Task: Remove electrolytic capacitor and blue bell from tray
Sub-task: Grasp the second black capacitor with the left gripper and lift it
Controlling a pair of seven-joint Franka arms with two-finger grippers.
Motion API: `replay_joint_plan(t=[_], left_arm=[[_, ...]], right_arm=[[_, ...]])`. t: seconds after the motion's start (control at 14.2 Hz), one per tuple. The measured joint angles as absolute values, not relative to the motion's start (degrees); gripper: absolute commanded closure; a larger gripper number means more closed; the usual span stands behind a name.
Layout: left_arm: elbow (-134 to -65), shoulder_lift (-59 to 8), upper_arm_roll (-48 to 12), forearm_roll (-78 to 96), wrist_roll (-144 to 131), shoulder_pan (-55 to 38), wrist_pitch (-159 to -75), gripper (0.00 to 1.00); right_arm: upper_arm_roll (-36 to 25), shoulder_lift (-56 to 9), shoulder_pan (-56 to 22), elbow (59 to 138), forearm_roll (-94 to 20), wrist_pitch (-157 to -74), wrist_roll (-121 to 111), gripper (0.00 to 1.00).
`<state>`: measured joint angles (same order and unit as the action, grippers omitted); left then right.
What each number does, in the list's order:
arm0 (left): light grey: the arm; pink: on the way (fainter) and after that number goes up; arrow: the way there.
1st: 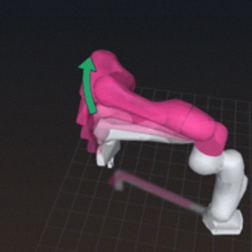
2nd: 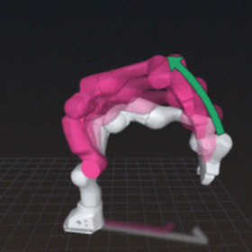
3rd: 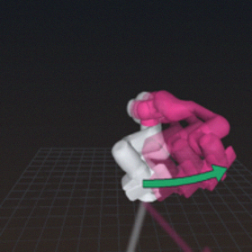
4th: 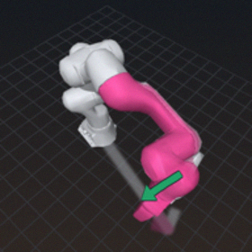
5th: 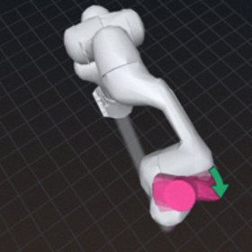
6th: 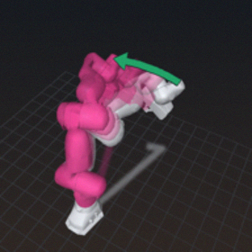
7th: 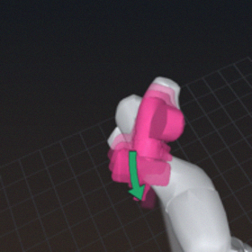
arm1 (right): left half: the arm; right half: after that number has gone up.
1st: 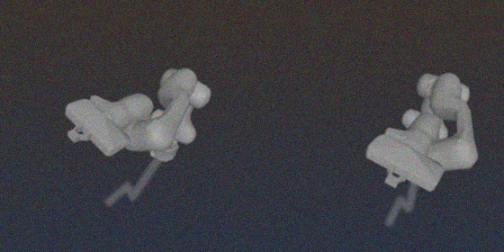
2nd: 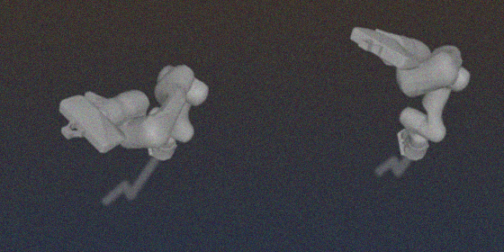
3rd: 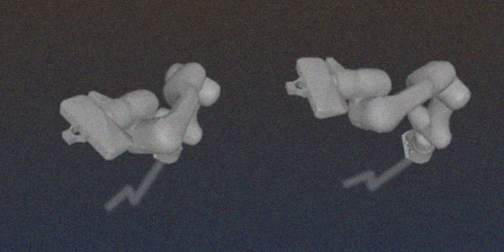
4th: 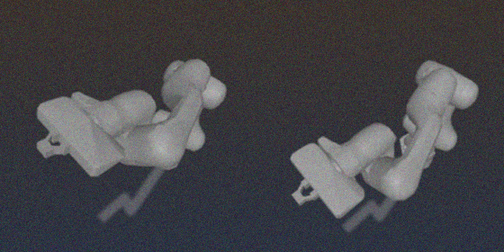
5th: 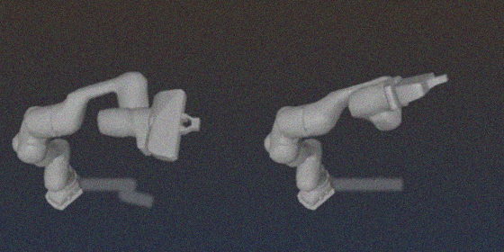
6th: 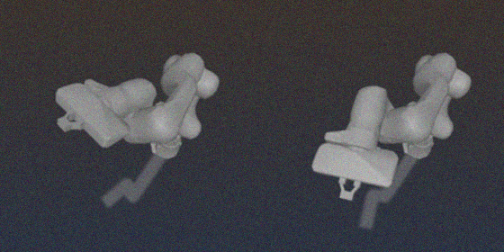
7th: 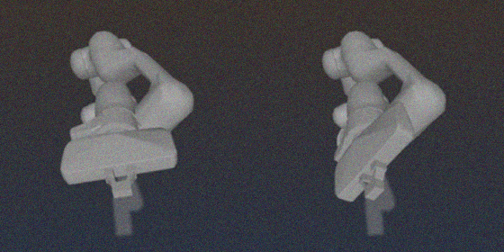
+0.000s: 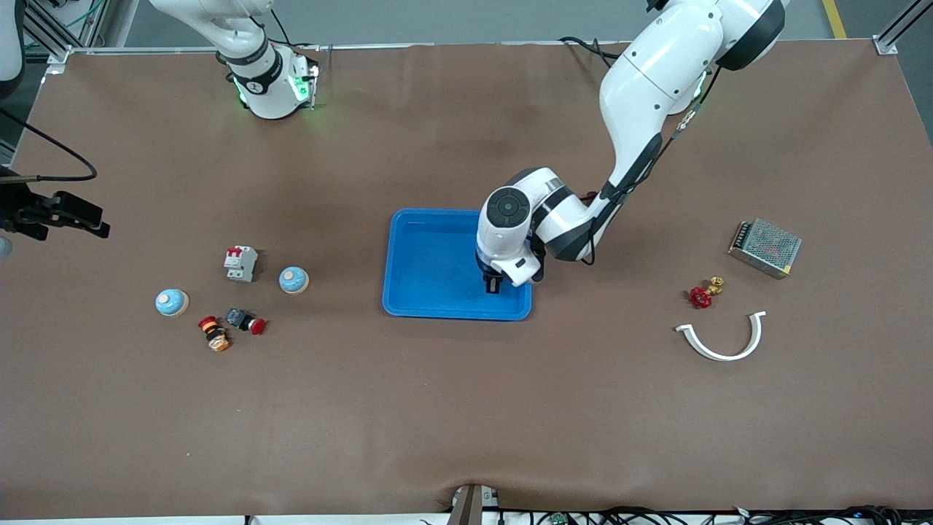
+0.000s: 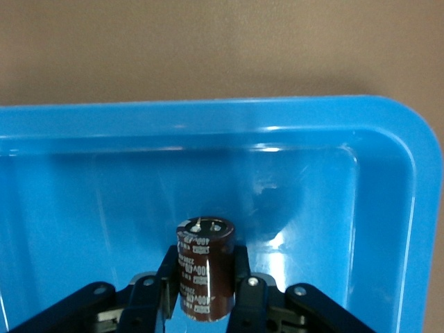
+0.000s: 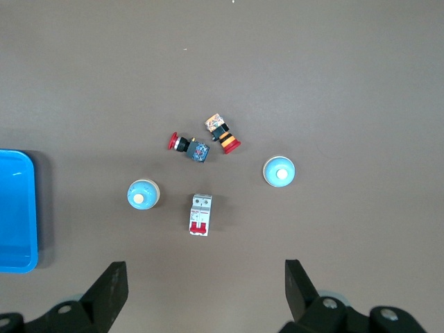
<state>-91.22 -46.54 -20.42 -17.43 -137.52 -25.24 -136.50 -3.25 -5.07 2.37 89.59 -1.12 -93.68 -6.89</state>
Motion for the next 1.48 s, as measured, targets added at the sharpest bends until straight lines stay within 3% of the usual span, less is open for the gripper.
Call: replay_joint_plan(t=[0.57, 1.13, 1.48], left_arm=[[-87.2, -46.3, -20.4, -19.3, -129.8, -25.2, -127.7, 1.00], [-86.2, -45.0, -20.3, -19.4, -106.2, -24.2, -126.2, 1.00], [-85.9, -43.0, -20.3, -19.4, -91.3, -22.7, -120.7, 1.00]], right_arm=[[-3.2, -5.1, 2.4, 89.6, -1.1, -93.7, -6.9, 0.00], [-3.2, -5.1, 2.4, 89.6, -1.1, -93.8, -6.9, 0.00], [-3.2, -5.1, 2.4, 89.6, -1.1, -93.9, -6.9, 0.00]])
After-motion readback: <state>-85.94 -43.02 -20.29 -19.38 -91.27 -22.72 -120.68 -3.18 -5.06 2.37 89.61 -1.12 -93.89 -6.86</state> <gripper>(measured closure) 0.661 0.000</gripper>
